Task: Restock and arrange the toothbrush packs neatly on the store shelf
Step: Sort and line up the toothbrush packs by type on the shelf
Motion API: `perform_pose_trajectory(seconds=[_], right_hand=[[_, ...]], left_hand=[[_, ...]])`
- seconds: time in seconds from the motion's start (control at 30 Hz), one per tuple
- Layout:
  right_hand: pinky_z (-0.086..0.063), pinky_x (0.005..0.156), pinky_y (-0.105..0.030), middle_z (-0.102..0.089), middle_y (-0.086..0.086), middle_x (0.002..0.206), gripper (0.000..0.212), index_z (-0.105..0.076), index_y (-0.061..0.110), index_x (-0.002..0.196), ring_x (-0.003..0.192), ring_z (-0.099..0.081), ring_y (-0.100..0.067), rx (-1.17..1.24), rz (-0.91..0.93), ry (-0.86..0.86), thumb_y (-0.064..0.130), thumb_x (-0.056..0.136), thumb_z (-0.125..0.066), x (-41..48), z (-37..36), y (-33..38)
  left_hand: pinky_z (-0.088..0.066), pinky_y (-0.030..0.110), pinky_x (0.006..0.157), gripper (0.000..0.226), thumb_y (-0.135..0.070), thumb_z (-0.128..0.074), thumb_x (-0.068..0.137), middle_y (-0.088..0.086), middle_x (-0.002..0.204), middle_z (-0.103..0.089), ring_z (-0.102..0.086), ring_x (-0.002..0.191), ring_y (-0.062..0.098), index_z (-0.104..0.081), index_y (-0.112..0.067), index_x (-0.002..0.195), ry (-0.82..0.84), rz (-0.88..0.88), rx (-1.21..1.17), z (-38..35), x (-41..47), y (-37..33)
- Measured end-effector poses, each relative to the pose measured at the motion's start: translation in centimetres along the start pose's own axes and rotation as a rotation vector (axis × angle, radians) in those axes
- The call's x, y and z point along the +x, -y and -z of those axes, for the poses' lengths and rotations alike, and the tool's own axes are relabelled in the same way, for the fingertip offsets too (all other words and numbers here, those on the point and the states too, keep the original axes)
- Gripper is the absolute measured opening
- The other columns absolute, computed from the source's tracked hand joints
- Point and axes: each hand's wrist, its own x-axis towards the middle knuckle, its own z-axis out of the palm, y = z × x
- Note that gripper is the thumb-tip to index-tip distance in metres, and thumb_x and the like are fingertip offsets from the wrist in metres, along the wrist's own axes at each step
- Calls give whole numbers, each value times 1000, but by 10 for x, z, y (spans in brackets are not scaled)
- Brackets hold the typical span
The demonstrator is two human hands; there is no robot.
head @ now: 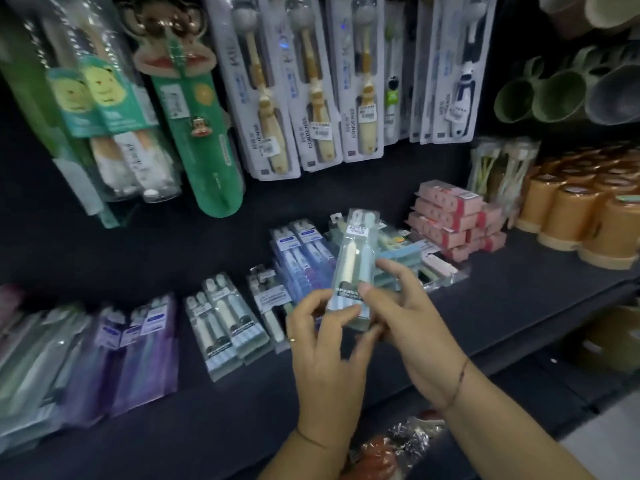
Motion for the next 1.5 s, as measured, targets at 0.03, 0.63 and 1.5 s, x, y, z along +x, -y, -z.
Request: perform_pose_trajectory(seconds=[0.03, 0.63, 1.5], right_hand=[[-52, 59, -25, -71, -14, 90, 34, -53, 29, 123, 70, -64, -15, -15, -7, 3, 18, 93, -63, 0, -5, 0], [-46, 88, -32, -56, -1, 127, 47, -59, 19, 123, 113, -55, -20, -912, 139, -215, 48, 87, -66, 113, 77, 21], [-40, 98, -31, -53, -7, 127, 39, -59, 14, 128, 116, -50, -27, -998, 459, -364, 20, 90, -66, 109, 50, -7]], left_hand=[[-43, 23, 102, 34, -43, -63, 85, -5, 130, -40, -44, 124, 9, -53, -26, 112, 45, 23, 33, 10, 0, 2], [-4, 36, 121, 57, -49, -35, 102, -8, 163, -14, -1, 151, 14, -22, -30, 154, 759, 217, 488, 12, 70, 56], [2, 31, 122, 63, -48, -34, 102, -9, 164, -5, 3, 150, 10, -10, -28, 156, 650, 254, 416, 49, 54, 66]])
